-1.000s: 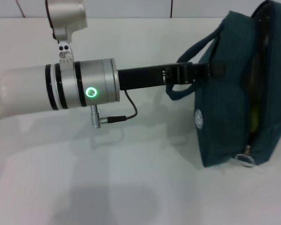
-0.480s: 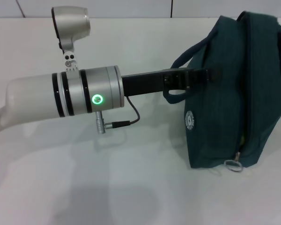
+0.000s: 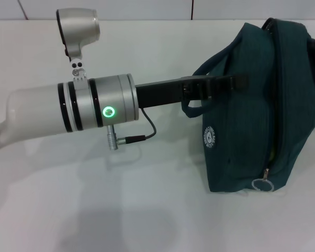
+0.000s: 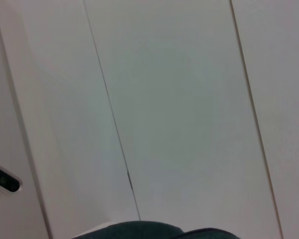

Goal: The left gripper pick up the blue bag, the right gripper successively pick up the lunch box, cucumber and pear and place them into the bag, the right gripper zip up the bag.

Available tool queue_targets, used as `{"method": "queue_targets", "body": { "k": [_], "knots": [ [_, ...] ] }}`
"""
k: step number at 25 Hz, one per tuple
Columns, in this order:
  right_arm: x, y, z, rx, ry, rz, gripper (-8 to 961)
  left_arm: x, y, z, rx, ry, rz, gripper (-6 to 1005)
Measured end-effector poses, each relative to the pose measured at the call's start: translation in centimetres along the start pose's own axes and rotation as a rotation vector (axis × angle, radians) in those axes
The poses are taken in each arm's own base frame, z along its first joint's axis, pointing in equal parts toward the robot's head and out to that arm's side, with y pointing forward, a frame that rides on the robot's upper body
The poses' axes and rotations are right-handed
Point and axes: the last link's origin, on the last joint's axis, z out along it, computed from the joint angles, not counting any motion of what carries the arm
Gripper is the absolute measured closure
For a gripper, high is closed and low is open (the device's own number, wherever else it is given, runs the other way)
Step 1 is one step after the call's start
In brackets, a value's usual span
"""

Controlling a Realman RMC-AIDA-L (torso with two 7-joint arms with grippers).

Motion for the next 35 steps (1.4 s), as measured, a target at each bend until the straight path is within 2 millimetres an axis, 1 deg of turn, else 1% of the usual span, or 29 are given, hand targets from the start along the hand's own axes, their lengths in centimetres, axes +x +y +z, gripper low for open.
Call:
{"method": "queue_targets", "body": {
  "k": [5, 12, 20, 21, 24, 29, 30, 31, 35],
  "knots": [
    [0.3, 0.4, 0.4, -0.011, -0.004, 0.008, 872, -0.3, -0.5, -0.4, 0.016, 0.003, -0.018, 918],
    [0.4, 0.6, 0.3, -0.024, -0.003, 0.011, 870, -0.5, -0.7, -0.7, 0.025, 0.010, -0.025, 918],
    [0.3, 1.0, -0.1, -0.041, -0.017, 0.005, 577, -0.8, -0.9, -1.3, 0.035, 0.031, -0.023, 918],
    [0.1, 1.4, -0.5, -0.061, -0.037, 0.005, 538, -0.8, -0.9, -1.3, 0.036, 0.033, -0.024, 918],
    [0.0, 1.5, -1.0, -0.067, -0.046, 0.001, 418, -0.8, -1.1, -1.5, 0.041, 0.040, -0.027, 917],
    [0.0, 1.5, -1.9, -0.047, -0.055, -0.007, 361, -0.8, -1.1, -1.6, 0.044, 0.042, -0.029, 917],
    [-0.2, 1.6, -2.8, -0.040, -0.080, -0.013, 350, -0.8, -1.1, -1.6, 0.044, 0.042, -0.029, 917],
    [-0.2, 1.7, -3.0, -0.042, -0.087, -0.014, 339, -0.7, -1.1, -1.6, 0.045, 0.043, -0.029, 917],
    [-0.6, 2.9, -4.2, -0.098, -0.146, -0.050, 305, -0.8, -1.2, -1.7, 0.047, 0.043, -0.033, 917]
  ]
}}
